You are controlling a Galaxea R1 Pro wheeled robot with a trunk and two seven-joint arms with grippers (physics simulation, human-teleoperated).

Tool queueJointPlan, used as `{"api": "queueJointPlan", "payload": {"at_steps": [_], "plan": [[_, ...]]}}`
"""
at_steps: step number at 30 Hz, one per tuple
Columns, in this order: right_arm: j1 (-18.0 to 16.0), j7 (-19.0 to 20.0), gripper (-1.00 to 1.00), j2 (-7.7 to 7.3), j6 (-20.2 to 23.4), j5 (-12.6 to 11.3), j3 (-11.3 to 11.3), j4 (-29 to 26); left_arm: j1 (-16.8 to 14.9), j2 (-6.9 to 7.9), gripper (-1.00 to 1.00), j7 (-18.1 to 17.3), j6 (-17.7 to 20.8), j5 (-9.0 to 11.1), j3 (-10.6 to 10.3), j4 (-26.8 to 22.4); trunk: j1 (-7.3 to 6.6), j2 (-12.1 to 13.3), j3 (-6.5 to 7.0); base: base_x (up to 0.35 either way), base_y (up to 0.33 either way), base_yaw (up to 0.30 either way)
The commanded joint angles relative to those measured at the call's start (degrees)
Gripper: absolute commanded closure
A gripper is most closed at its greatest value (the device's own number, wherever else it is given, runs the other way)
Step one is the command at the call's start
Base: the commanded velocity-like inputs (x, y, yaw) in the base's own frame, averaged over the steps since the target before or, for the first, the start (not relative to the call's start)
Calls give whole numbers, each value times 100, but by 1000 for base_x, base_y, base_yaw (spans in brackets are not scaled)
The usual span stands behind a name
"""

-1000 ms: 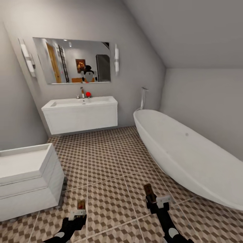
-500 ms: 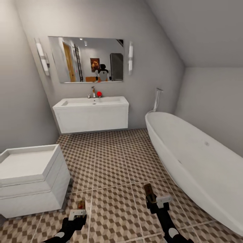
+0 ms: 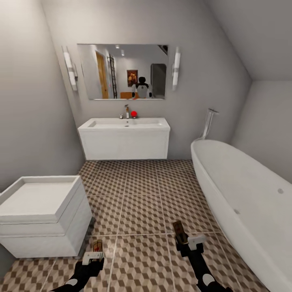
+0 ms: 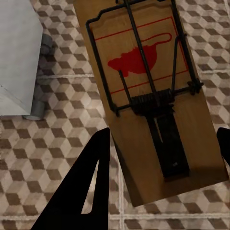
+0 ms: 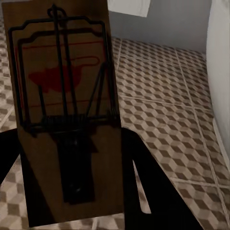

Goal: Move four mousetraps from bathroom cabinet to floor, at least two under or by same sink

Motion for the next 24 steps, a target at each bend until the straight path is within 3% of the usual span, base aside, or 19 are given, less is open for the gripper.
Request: {"api": "queueJointPlan", "payload": {"at_steps": [1, 24], "plan": [[-5, -49, 100, -4, -13, -17, 46, 4, -11, 3, 100, 12, -38, -60, 48, 25, 3, -3, -5, 290, -141, 194], [-5, -49, 100, -11, -22, -7, 46, 4, -11, 3, 100, 12, -41, -58, 48, 18, 3, -3, -5, 68, -28, 19]]}}
